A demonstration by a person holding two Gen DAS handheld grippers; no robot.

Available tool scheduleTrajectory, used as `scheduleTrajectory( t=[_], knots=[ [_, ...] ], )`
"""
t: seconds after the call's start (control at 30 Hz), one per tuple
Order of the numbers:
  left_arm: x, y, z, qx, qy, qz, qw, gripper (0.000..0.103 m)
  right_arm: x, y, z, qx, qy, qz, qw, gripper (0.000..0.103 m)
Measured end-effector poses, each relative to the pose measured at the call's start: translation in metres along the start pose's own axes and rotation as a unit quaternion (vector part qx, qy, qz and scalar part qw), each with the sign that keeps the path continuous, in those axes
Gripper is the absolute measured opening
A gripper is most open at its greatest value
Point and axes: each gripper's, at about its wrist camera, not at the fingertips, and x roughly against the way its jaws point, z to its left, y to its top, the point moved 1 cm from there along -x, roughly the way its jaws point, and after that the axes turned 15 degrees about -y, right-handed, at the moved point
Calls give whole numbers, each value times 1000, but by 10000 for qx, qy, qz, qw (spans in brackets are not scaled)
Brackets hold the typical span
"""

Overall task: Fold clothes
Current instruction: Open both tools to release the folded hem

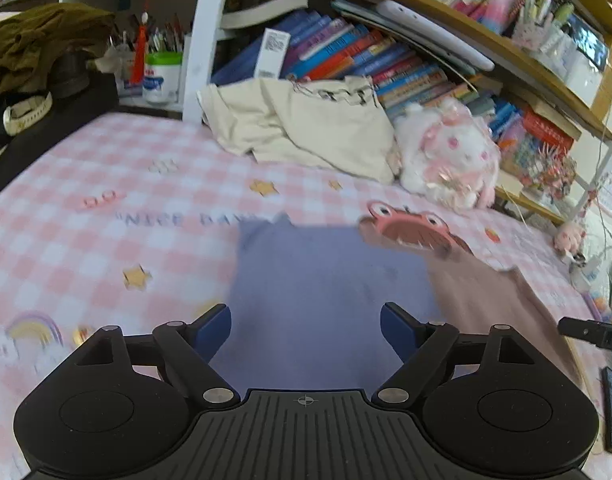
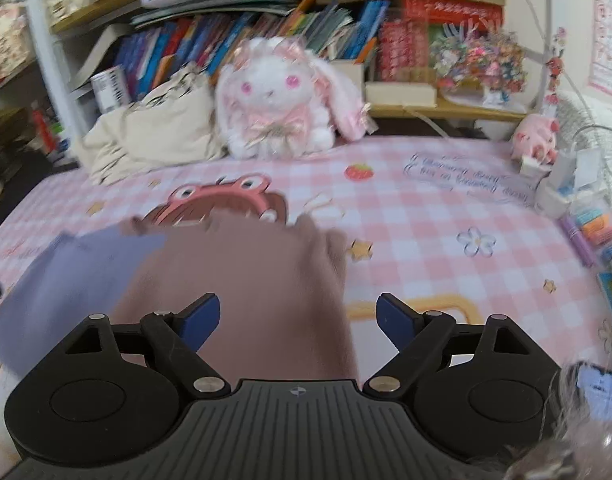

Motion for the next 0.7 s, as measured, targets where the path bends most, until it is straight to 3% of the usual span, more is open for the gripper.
scheduleTrajectory(
  t=[0.43,0.7],
  knots=[
    [4,-53,-69,98,408,111,9991,88,14,-32,-19,847,785,206,9931,87],
    [2,-77,-95,80,617,357,9974,95,15,-46,-26,1181,1135,306,9860,87]
  ],
)
